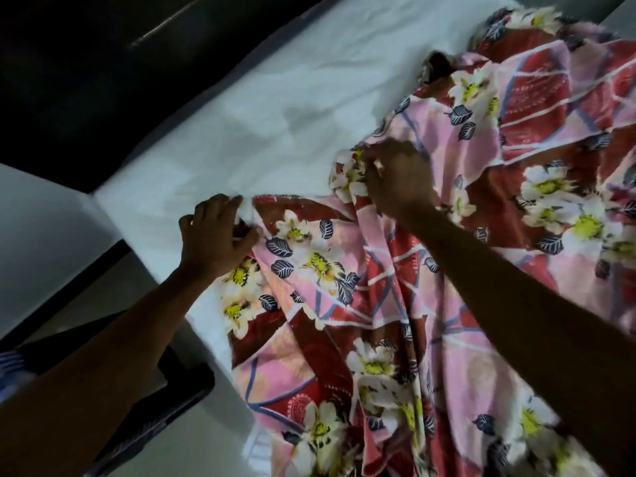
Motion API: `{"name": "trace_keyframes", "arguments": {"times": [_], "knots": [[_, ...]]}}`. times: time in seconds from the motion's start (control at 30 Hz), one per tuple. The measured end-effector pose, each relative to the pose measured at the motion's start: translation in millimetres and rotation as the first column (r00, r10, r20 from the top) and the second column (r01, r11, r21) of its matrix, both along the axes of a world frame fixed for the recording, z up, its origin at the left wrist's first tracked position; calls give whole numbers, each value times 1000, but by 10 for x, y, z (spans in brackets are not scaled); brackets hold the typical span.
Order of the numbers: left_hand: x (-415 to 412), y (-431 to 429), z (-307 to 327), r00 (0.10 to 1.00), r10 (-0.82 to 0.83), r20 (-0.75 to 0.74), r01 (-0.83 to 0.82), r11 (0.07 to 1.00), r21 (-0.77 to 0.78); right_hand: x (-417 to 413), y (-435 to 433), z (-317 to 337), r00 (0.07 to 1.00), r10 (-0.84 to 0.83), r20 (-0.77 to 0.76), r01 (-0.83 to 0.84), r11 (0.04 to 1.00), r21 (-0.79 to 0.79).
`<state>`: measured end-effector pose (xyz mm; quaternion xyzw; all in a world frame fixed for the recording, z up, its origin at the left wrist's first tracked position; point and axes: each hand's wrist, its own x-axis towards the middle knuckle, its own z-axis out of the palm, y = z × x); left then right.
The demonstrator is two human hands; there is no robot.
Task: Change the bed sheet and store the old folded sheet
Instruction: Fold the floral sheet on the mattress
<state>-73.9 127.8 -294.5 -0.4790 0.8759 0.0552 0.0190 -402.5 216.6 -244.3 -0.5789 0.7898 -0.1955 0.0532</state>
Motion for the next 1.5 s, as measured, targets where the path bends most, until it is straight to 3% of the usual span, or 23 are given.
{"name": "trace_keyframes", "arguments": {"times": [0.07,0.23,0.33,0.4,0.5,0.53,0.63,0.73,0.8,0.9,0.97,1.07,1.17,1.23,1.3,1.37,1.43,1.5], "knots": [[105,-2,9,996,-79,45,81,995,-54,455,292,-26,997,-31,73,37,996,-79],[122,-8,-16,977,-127,-171,145,985,93,1488,1051,-98,952,-188,241,211,975,-74],[38,44,93,889,195,-414,-59,946,319,1882,1418,-70,917,-289,274,304,952,-15],[21,54,128,817,399,-416,-203,875,440,2060,1582,-29,898,-325,296,310,946,97],[42,65,137,702,595,-391,-318,753,575,2254,1753,4,916,-292,276,131,866,482],[31,70,144,664,649,-373,-336,703,627,2300,1801,-14,923,-283,260,101,831,547],[-66,28,213,664,680,-310,-313,630,711,2437,1820,-78,896,-301,326,105,858,503],[-188,-22,221,774,586,-238,-266,643,718,2605,1764,-130,936,-162,313,62,949,309],[-264,-44,163,800,557,-223,-280,675,682,2600,1766,-95,957,-214,195,164,956,245],[-347,-9,120,815,520,-255,-285,744,604,2480,1853,-48,856,-482,189,384,836,393],[-407,14,159,820,507,-264,-274,754,597,2421,1889,-44,806,-557,198,400,760,512],[-446,43,178,866,440,-236,-258,798,544,2478,1868,8,755,-564,335,303,753,584],[-357,29,85,832,423,-358,-189,824,535,2764,1810,96,880,-324,346,66,807,587],[-231,-29,61,791,417,-447,-163,848,503,3004,1808,107,899,-262,350,37,843,536],[-30,-113,33,780,376,-501,-139,883,448,3120,1841,91,875,-352,333,200,888,413],[200,-210,-2,777,346,-526,-144,911,387,3091,1915,71,841,-494,221,422,855,303],[415,-275,-36,759,368,-537,-162,906,391,2970,2013,31,797,-602,49,550,757,353],[602,-296,-55,788,327,-521,-119,912,392,2908,2131,-9,759,-651,-10,577,664,475]]}}
